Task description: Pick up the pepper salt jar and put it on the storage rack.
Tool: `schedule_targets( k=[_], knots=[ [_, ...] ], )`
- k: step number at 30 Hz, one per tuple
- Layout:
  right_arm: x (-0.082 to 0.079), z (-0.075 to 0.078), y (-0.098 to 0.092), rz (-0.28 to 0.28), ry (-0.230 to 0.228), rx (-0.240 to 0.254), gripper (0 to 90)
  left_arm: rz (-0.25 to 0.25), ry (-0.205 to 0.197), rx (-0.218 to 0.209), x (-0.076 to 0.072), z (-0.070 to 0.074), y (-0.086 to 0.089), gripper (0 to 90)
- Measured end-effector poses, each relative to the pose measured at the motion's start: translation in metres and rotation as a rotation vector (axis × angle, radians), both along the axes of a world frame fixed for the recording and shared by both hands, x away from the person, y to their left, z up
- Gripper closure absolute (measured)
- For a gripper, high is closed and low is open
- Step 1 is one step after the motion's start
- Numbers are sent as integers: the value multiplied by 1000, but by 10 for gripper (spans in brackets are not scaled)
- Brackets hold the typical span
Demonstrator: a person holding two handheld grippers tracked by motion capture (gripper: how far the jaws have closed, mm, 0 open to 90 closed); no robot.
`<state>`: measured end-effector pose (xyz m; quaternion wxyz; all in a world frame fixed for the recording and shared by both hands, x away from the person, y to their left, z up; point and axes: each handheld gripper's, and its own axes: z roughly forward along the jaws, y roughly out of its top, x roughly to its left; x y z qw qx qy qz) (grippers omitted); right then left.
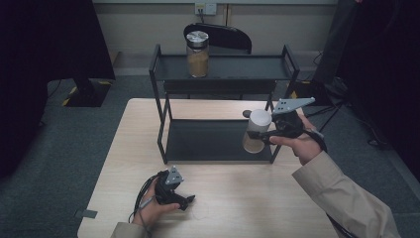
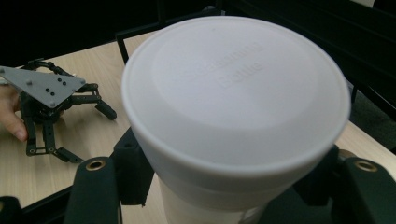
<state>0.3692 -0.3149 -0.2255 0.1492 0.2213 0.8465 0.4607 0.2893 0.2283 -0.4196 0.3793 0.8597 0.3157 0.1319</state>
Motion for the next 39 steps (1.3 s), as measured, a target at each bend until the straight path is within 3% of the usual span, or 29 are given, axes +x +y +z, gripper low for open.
schedule_targets(
  k=[19, 39],
  knots=[
    [10, 32, -1, -12, -11, 22, 351, 0, 0, 0, 0, 0, 0, 0],
    [19, 64, 13, -2, -24, 24, 351, 0, 0, 0, 0, 0, 0, 0]
  ],
)
